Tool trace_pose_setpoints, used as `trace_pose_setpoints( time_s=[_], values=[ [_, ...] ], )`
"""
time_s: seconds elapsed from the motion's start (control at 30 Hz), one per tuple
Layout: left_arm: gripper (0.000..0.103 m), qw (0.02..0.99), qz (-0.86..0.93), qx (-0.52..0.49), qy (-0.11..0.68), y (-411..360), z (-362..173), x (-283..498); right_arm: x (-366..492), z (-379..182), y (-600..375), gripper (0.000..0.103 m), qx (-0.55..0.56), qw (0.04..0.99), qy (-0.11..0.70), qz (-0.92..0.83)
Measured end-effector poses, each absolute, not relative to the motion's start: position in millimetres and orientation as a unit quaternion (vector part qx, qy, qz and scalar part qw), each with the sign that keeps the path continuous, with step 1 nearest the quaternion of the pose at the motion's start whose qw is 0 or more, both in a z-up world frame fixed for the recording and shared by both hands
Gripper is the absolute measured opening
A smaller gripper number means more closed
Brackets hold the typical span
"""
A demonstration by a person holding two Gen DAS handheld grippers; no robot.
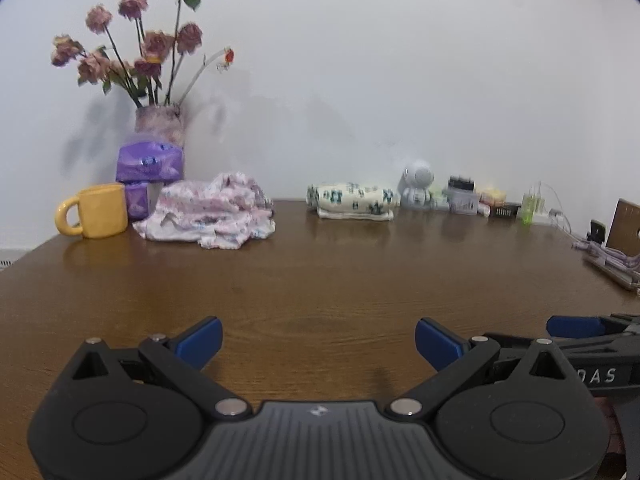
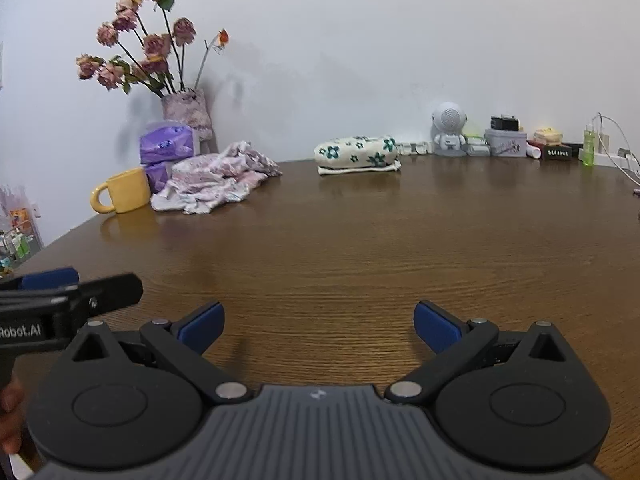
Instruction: Fold clothes
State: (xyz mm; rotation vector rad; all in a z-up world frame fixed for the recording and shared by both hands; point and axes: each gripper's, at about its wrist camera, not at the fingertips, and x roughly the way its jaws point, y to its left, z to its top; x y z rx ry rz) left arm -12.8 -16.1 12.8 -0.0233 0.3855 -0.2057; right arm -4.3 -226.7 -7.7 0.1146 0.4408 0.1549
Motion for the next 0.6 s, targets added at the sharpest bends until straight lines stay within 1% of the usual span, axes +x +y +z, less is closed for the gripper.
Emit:
trace_pose_setpoints(
  time_s=[0.3,0.6],
  values=[
    [0.103,0.962,-0.12,-0.073,0.235,-5,4,0,3,-14,-233,0.103,0.082,0.963,0.241,0.086],
    [0.103,0.958,-0.136,-0.078,0.238,-3,-1,-2,4,-16,-236,0.103,0.098,0.96,0.246,0.096]
  ],
)
